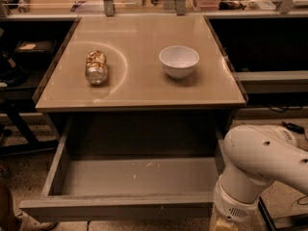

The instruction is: Close top drawer

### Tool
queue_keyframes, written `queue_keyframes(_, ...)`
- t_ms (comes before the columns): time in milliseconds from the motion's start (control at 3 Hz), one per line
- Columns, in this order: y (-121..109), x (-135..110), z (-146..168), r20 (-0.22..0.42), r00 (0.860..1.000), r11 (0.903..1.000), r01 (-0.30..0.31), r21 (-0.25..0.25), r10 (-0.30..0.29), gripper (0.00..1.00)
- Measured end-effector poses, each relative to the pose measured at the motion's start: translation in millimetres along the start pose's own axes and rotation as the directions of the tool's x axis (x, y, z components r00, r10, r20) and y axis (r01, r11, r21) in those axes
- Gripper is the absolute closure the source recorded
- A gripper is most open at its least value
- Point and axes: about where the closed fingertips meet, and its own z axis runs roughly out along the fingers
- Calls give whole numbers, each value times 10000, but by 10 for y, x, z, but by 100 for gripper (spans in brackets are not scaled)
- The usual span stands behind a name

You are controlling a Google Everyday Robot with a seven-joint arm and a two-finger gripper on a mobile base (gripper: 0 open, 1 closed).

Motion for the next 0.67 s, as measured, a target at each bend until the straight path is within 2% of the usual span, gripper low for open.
queue_keyframes(333, -3, -1, 3, 1, 10000, 10000, -1, 3, 1, 82)
queue_keyframes(667, -3, -1, 3, 1, 10000, 10000, -1, 3, 1, 59)
